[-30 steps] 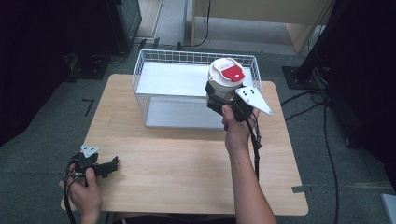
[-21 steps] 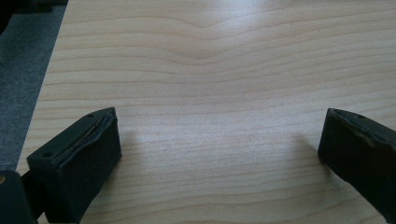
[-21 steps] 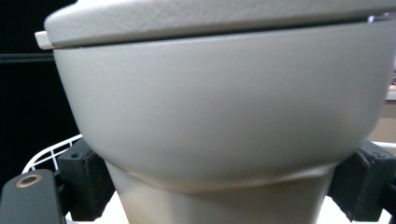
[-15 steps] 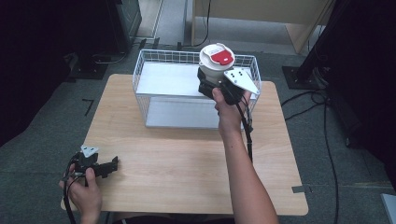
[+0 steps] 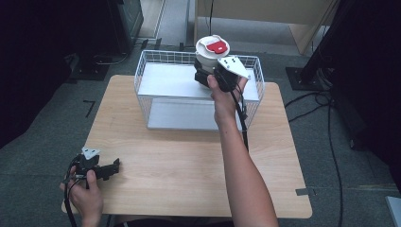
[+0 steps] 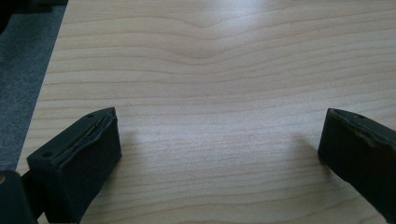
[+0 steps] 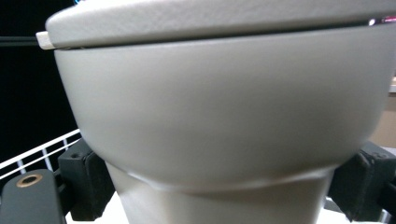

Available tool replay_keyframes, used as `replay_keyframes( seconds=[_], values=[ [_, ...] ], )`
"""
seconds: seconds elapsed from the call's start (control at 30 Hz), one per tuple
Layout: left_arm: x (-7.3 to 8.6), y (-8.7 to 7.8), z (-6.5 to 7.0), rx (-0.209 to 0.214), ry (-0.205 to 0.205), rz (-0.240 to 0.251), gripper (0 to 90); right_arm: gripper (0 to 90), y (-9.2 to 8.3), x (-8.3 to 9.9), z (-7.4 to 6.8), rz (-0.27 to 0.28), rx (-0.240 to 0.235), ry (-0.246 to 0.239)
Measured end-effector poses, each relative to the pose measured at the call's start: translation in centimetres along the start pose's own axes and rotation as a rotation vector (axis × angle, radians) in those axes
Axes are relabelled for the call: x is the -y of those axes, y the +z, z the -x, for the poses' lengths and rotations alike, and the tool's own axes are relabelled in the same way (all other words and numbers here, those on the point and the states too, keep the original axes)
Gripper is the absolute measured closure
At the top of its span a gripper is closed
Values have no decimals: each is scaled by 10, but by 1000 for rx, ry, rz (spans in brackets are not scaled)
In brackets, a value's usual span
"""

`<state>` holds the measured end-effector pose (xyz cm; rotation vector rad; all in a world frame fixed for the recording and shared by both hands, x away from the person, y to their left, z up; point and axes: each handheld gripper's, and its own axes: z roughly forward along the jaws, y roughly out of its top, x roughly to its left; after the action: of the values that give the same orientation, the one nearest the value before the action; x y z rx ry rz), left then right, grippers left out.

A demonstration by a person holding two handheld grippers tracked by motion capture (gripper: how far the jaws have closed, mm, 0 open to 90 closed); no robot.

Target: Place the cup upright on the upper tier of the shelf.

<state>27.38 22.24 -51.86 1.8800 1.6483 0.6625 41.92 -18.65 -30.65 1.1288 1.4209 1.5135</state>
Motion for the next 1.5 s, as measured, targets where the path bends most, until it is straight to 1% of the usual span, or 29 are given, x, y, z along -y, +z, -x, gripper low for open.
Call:
replay_keyframes(
  seconds=[0.13,0.2,0.27,0.43,0.67,0.73,0.83,0.87,0.9,0.93,1.1,1.17,1.33,1.37,1.43,1.47,1.5],
  values=[
    [0,0,0,-1,-1,0,0,109,10,0,-1,-12,6,7],
    [0,0,0,-2,1,0,0,109,15,2,-2,-27,12,-4],
    [0,0,0,0,-2,0,0,109,18,5,-3,-38,10,-2],
    [0,0,0,0,-3,0,0,110,24,12,-3,-55,28,-5],
    [0,0,0,-1,-2,-1,0,109,23,13,0,-47,18,5],
    [0,0,0,-1,-2,-1,0,109,22,13,0,-45,13,-2],
    [0,0,0,-1,-2,-1,0,103,20,12,0,-51,13,3],
    [0,0,0,-1,-2,-1,0,94,20,12,0,-53,11,5],
    [0,0,0,-1,-2,-1,0,53,18,11,1,-61,-4,11],
    [0,0,0,-1,-2,-1,0,42,17,11,2,-66,-10,10],
    [0,0,0,-1,-2,-1,0,0,13,10,6,-74,-14,-5],
    [0,0,0,-1,-1,-1,0,0,12,11,7,-76,-15,-2],
    [0,0,0,-2,-2,-2,0,0,6,18,11,-84,-23,8],
    [0,0,0,-2,-1,-2,0,0,3,22,12,-90,-25,2],
    [0,0,0,-2,-1,-2,0,0,2,24,13,-94,-26,1],
    [0,0,0,-2,-1,-2,0,1,0,29,14,-110,-29,-8],
    [0,0,0,-2,0,-3,0,1,0,29,14,-110,-29,-8]
  ],
)
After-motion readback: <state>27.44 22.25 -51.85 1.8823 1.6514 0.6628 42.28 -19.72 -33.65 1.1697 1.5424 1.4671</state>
